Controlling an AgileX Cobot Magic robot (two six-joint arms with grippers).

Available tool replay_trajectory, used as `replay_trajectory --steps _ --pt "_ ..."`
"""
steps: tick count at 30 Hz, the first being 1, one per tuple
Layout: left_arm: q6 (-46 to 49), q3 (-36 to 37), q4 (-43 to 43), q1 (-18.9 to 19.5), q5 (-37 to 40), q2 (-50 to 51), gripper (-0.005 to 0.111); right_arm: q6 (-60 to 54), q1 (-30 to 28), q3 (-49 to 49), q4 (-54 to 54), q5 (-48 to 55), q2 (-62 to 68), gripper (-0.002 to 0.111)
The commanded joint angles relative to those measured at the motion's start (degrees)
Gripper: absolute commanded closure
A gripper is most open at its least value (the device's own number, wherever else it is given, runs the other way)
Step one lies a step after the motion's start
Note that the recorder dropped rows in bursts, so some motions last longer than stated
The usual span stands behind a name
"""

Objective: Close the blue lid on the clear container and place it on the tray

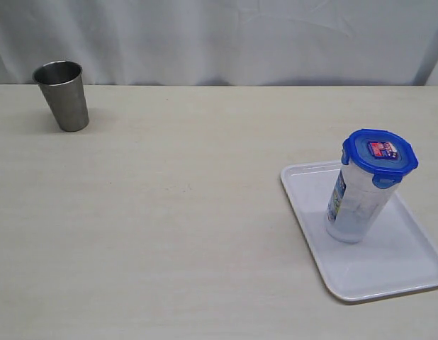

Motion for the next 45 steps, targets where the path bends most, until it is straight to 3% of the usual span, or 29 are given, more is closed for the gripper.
replay_trajectory --steps 1,13,16,26,30,45 --pt "-0.6 0.3 -0.5 0.2 2.0 -0.5 0.107 0.4 -0.3 0.2 -0.2 0.2 -0.3 0.104" --pt "-0.7 2.7 -1.9 0.2 1.1 -0.5 0.107 0.4 -0.3 0.2 -0.2 0.2 -0.3 0.104" --pt "-0.7 2.7 -1.8 0.2 5.4 -0.5 0.107 0.4 -0.3 0.2 -0.2 0.2 -0.3 0.104" --pt "-0.6 2.7 -1.8 0.2 5.8 -0.5 0.107 0.4 -0.3 0.2 -0.2 0.2 -0.3 0.104" --pt "-0.6 2.7 -1.9 0.2 9.3 -0.5 0.107 0.4 -0.3 0.2 -0.2 0.2 -0.3 0.104" --pt "-0.6 2.7 -1.9 0.2 9.3 -0.5 0.107 0.4 -0.3 0.2 -0.2 0.2 -0.3 0.104"
